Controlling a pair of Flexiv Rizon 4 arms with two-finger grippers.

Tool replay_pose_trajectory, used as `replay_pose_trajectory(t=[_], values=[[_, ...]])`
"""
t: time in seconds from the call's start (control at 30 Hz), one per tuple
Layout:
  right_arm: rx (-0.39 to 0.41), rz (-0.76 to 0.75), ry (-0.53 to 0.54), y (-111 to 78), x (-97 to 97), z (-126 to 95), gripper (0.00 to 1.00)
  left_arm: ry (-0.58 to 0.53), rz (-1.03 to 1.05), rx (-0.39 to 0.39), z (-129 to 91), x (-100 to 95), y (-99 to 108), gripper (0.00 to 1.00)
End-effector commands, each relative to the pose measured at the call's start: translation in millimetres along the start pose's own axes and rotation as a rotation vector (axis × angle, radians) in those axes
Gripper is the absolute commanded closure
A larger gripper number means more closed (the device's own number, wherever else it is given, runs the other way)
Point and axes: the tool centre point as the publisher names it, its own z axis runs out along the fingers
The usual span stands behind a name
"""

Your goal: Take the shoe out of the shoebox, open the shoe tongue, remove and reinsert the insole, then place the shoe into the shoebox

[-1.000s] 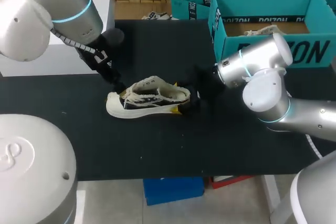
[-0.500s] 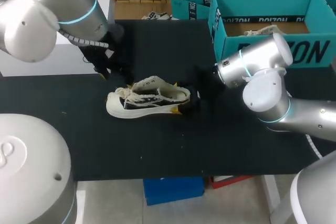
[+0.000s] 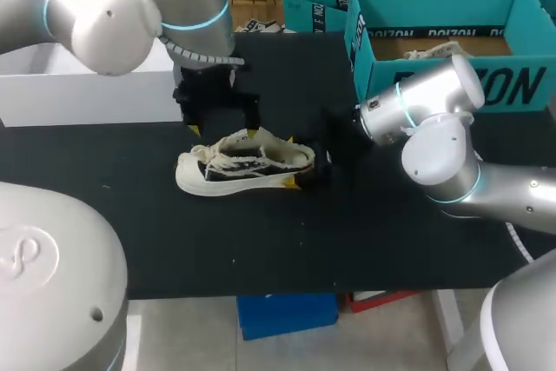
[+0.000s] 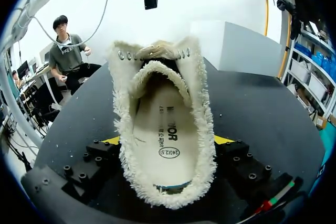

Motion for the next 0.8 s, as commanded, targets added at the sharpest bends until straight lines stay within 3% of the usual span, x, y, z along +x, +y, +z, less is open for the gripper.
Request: replay_pose_trajectory(t=[0.03, 0.33, 0.8], values=[[0.001, 0.001, 0.0, -1.1, -2.9, 5, 1.0, -0.248, -0.015, -0.054, 16, 28.4, -19, 0.0], [0.001, 0.001, 0.0, -1.1, -2.9, 5, 1.0, -0.324, -0.037, -0.069, 45, 45.0, -29, 0.0], [0.001, 0.001, 0.0, -1.1, -2.9, 5, 1.0, -0.448, -0.028, -0.137, 76, 36.6, -28, 0.0]])
